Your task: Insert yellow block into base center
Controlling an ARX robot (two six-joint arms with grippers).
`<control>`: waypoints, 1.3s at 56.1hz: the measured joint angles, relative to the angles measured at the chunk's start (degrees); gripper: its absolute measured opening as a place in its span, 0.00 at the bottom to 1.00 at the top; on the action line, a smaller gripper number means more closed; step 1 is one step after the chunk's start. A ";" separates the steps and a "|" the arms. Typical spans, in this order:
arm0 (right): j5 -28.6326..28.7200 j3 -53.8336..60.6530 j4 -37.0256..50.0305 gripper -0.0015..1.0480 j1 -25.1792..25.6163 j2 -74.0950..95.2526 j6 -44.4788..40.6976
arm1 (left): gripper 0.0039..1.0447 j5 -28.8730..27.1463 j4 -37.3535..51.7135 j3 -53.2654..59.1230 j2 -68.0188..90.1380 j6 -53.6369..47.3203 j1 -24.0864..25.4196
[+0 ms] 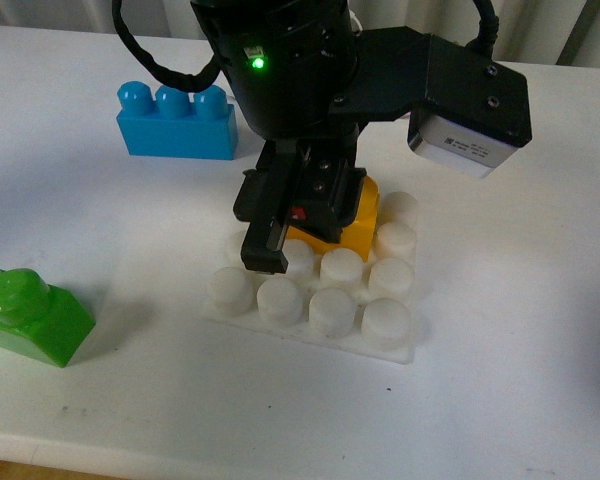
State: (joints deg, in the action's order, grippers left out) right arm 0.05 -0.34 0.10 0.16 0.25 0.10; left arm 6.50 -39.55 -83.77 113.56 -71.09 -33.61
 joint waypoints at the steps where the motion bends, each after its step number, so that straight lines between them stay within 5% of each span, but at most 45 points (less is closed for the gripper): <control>1: 0.00 0.00 0.00 0.91 0.00 0.00 0.00 | 0.45 -0.13 0.04 0.00 0.00 -0.02 0.00; 19: 0.00 0.00 0.00 0.91 0.00 0.00 0.00 | 0.96 2.16 3.63 4.72 -12.28 -1.57 1.33; 33: 0.00 0.00 0.00 0.91 0.00 0.00 0.00 | 0.94 2.23 21.68 18.53 -26.45 2.29 5.29; 49: 0.00 0.00 0.00 0.91 0.00 0.00 0.00 | 0.94 -10.01 53.29 42.40 -48.39 24.92 12.76; 62: 0.00 0.00 0.00 0.91 0.00 0.00 0.00 | 0.94 -18.88 47.67 57.33 -72.13 52.17 15.21; 73: 0.00 0.00 0.00 0.91 0.00 0.00 -0.02 | 0.94 -19.87 42.95 62.62 -84.06 71.30 17.86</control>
State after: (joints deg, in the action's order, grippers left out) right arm 0.05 -0.34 0.10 0.16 0.25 0.08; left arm -13.37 3.40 -21.15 29.50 0.21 -15.75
